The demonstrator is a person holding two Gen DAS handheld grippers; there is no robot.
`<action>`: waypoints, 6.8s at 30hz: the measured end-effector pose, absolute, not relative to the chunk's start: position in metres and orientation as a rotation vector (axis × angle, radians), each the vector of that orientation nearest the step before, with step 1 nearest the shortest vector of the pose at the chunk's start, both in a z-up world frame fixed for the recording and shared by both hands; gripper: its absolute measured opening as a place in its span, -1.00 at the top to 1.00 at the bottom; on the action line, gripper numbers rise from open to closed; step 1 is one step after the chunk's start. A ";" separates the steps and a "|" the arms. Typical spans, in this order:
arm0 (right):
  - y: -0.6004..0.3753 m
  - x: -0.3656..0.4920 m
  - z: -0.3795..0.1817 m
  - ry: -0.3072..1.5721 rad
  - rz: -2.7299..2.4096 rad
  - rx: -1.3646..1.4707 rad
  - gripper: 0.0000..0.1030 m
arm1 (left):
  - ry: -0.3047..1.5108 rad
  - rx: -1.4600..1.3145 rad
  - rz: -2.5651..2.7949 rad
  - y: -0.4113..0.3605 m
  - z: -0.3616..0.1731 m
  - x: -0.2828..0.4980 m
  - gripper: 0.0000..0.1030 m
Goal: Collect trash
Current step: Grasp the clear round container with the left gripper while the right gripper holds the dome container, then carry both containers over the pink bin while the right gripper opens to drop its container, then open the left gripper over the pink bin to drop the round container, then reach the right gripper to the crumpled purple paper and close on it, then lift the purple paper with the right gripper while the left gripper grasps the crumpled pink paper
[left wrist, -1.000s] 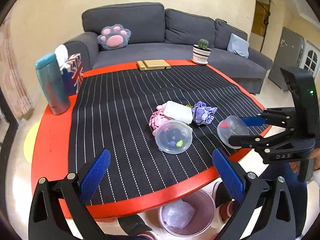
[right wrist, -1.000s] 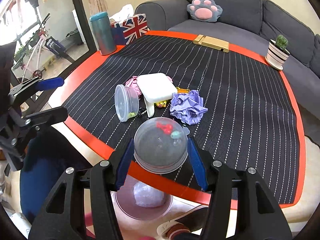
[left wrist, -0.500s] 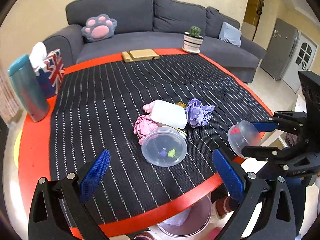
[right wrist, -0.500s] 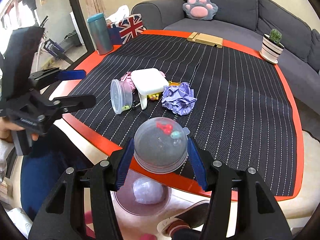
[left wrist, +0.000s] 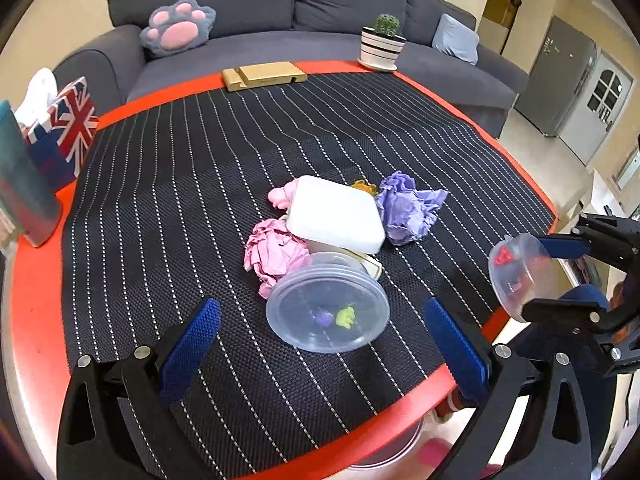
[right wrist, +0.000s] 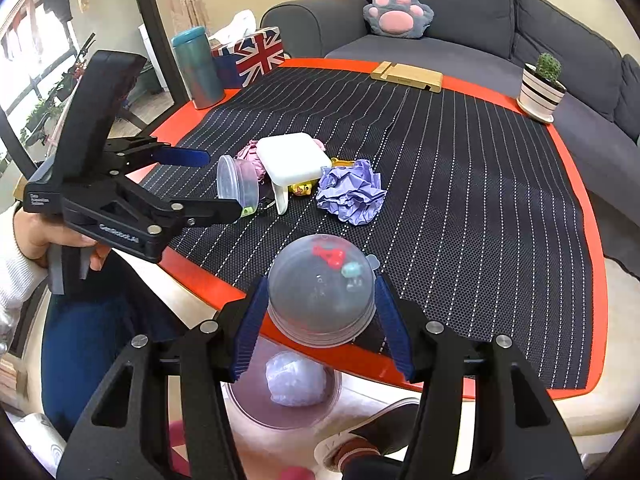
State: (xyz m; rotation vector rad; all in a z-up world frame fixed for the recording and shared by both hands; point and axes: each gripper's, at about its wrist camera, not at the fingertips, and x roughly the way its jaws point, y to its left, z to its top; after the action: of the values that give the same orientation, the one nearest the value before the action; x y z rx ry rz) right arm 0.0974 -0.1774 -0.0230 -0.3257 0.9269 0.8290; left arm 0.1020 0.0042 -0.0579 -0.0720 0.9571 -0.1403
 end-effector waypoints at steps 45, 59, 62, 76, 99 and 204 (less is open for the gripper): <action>-0.199 0.047 -0.016 0.878 0.883 -0.316 -0.07 | 0.860 -0.063 -0.171 -0.023 -0.025 0.008 -0.16; -0.182 0.007 -0.045 0.948 1.019 -0.348 -0.33 | 0.871 -0.091 -0.186 -0.028 -0.040 -0.024 -0.16; -0.182 0.007 -0.046 0.946 1.021 -0.327 -0.60 | 0.876 -0.094 -0.186 -0.028 -0.042 -0.026 -0.16; -0.196 0.017 -0.041 0.938 0.953 -0.300 -0.74 | 0.899 -0.081 -0.218 -0.040 -0.049 -0.028 -0.16; -0.224 0.030 -0.025 0.904 0.882 -0.238 -0.79 | 0.898 -0.073 -0.261 -0.062 -0.046 -0.024 -0.80; -0.146 0.156 -0.020 0.910 0.895 -0.427 0.33 | 0.818 -0.104 -0.140 0.011 -0.012 0.041 -0.85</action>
State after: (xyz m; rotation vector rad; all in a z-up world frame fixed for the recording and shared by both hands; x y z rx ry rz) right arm 0.1556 -0.1456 -0.0203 -0.4270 0.9102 0.8953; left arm 0.0408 0.0110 -0.0120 -0.1043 0.8180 -0.1397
